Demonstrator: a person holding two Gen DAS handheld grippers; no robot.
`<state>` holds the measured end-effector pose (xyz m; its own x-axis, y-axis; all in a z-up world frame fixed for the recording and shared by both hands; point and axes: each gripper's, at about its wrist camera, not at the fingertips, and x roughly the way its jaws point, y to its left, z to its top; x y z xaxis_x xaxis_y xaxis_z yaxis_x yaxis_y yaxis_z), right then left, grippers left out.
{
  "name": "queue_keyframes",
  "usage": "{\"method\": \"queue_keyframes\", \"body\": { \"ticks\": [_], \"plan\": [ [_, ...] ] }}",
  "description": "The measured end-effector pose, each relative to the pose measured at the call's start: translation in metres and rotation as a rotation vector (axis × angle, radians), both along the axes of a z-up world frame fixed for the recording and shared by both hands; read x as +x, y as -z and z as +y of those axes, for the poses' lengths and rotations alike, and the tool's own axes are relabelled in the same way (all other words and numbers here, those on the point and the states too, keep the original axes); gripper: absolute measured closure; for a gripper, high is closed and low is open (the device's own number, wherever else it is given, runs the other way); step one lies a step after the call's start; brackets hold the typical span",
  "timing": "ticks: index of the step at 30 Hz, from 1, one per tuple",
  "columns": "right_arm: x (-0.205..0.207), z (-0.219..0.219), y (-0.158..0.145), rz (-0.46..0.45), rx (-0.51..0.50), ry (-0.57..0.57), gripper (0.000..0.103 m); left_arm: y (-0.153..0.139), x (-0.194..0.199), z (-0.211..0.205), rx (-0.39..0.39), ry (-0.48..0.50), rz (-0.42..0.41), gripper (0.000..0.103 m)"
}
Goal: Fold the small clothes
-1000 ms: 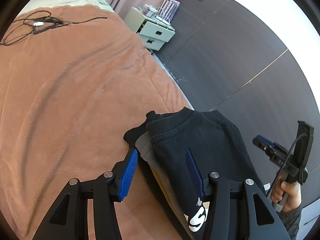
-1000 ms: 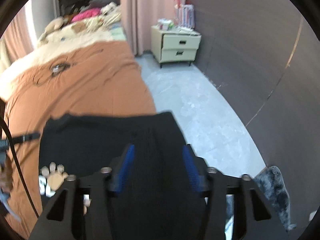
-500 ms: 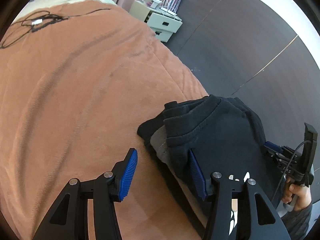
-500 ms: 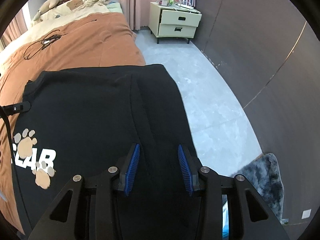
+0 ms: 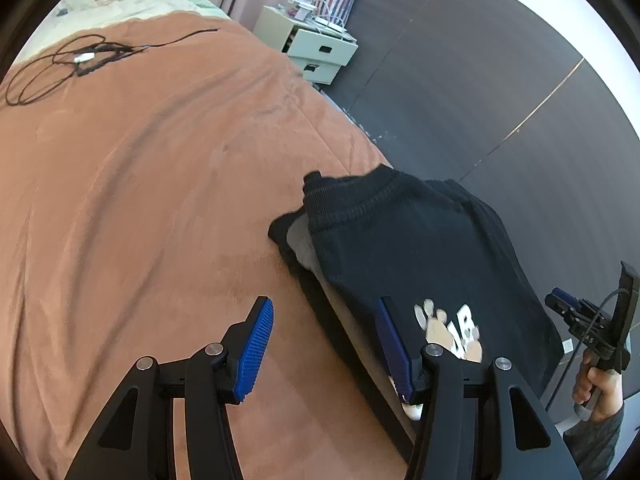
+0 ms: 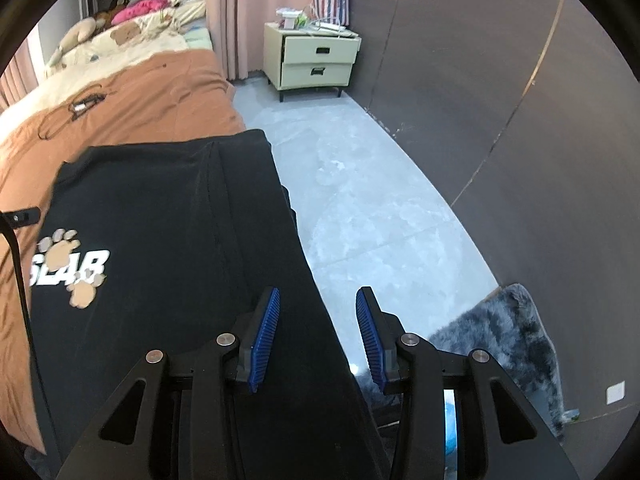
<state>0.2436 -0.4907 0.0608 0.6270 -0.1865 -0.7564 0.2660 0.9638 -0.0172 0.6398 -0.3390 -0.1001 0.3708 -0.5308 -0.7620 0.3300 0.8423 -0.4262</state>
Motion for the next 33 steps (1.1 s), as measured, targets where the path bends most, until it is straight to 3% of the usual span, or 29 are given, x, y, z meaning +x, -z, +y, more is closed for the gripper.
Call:
{"method": "queue_keyframes", "body": {
  "ticks": [7, 13, 18, 23, 25, 28, 30, 33],
  "plan": [
    [-0.044, 0.017, 0.023, -0.011, 0.032, -0.006, 0.065, -0.012, -0.033, 0.010, 0.022, 0.013, 0.001, 0.048],
    [-0.062, 0.013, 0.034, 0.072, 0.005, 0.058, 0.065, -0.022, -0.060, 0.027, 0.026, 0.007, -0.004, 0.048],
    [-0.076, 0.013, 0.023, 0.092, 0.003, 0.105, 0.065, -0.035, -0.081, 0.050, 0.020, -0.017, -0.018, 0.048],
    [-0.097, 0.022, -0.005, 0.040, 0.040, 0.120, 0.065, -0.057, -0.105, 0.073, 0.003, -0.039, -0.046, 0.047],
    [-0.110, 0.028, -0.017, 0.024, 0.050, 0.128, 0.064, -0.068, -0.115, 0.080, 0.003, -0.043, -0.063, 0.041],
    [-0.130, 0.039, -0.031, -0.011, 0.055, 0.136, 0.045, -0.087, -0.134, 0.094, -0.001, -0.049, -0.103, 0.026],
    [-0.147, 0.050, -0.043, -0.050, 0.063, 0.137, 0.024, -0.099, -0.148, 0.104, -0.002, -0.053, -0.131, 0.017],
    [-0.169, 0.070, -0.058, -0.092, 0.074, 0.137, 0.017, -0.120, -0.170, 0.118, 0.016, -0.051, -0.177, 0.007]
  ]
}}
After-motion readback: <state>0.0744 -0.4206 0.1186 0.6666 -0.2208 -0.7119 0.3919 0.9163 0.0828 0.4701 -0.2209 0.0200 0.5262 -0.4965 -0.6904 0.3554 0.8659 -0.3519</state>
